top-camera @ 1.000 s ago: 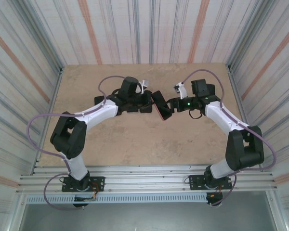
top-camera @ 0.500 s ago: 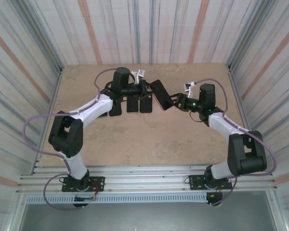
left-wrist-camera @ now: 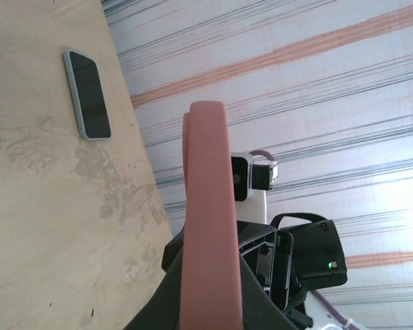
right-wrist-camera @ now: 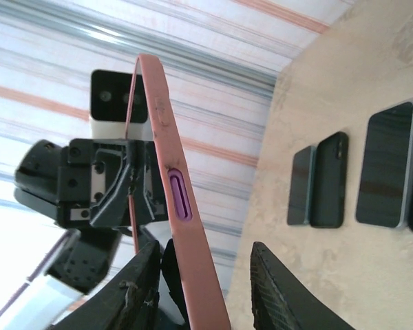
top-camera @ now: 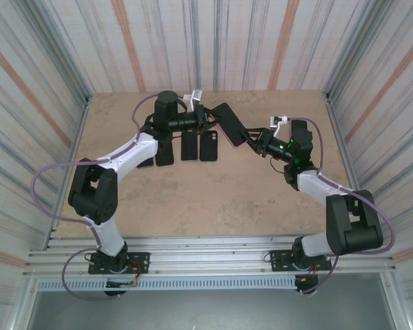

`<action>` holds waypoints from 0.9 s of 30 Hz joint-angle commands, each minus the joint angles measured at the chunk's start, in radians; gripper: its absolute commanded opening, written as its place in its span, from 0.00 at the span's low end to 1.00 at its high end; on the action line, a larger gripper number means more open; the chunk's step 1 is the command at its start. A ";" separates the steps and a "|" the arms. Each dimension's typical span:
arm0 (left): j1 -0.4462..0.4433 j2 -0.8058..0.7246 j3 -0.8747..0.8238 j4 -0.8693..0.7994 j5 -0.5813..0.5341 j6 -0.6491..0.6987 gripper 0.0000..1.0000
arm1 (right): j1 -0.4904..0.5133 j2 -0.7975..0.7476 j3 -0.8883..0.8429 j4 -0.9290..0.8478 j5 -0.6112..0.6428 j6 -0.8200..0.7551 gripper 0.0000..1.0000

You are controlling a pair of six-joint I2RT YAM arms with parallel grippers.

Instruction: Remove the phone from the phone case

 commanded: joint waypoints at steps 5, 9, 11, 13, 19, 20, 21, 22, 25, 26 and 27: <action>0.005 0.006 0.025 0.241 0.024 -0.140 0.12 | 0.019 -0.003 -0.025 0.168 0.066 0.200 0.26; 0.005 0.023 0.018 0.312 0.012 -0.205 0.16 | 0.022 0.015 -0.020 0.238 0.092 0.265 0.19; 0.005 0.025 0.015 0.318 0.004 -0.216 0.19 | 0.023 0.025 -0.016 0.274 0.103 0.293 0.15; 0.006 0.024 0.013 0.315 -0.013 -0.221 0.22 | 0.023 0.027 -0.010 0.283 0.109 0.304 0.11; 0.002 0.015 -0.012 0.303 -0.113 -0.271 0.38 | 0.030 0.027 0.018 0.283 0.144 0.311 0.06; -0.001 0.013 -0.023 0.307 -0.143 -0.286 0.40 | 0.034 0.028 0.021 0.287 0.166 0.314 0.06; -0.004 0.006 -0.035 0.310 -0.180 -0.302 0.41 | 0.040 0.027 0.025 0.287 0.185 0.315 0.06; -0.007 0.001 -0.046 0.312 -0.212 -0.312 0.41 | 0.044 0.026 0.029 0.283 0.202 0.314 0.05; -0.021 -0.025 -0.077 0.305 -0.324 -0.328 0.41 | 0.071 0.014 0.037 0.254 0.279 0.304 0.05; -0.026 -0.031 -0.086 0.302 -0.364 -0.330 0.40 | 0.081 0.004 0.043 0.226 0.304 0.291 0.05; -0.034 -0.038 -0.094 0.299 -0.400 -0.331 0.40 | 0.093 -0.008 0.046 0.187 0.335 0.277 0.05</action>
